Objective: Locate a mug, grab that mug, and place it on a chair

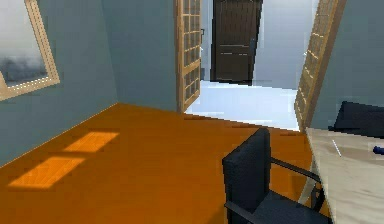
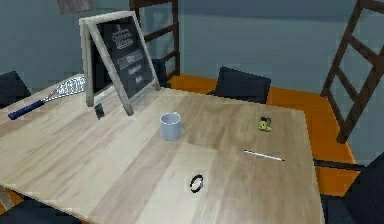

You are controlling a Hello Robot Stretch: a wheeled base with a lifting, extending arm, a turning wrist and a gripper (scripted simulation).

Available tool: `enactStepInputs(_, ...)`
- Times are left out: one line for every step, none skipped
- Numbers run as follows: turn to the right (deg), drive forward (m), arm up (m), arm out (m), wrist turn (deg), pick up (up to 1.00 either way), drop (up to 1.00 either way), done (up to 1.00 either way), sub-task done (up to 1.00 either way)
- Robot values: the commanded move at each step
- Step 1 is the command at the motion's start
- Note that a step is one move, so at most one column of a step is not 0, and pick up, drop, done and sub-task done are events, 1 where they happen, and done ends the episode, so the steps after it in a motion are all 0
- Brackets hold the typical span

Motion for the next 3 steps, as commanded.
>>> enactStepInputs(0.0, 0.0, 0.36, 0.0, 0.0, 0.0, 0.0, 0.0, 0.0)
enactStepInputs(0.0, 0.0, 0.0, 0.48, 0.0, 0.0, 0.0, 0.0, 0.0)
enactStepInputs(0.0, 0.0, 0.0, 0.0, 45.0, 0.0, 0.0, 0.0, 0.0)
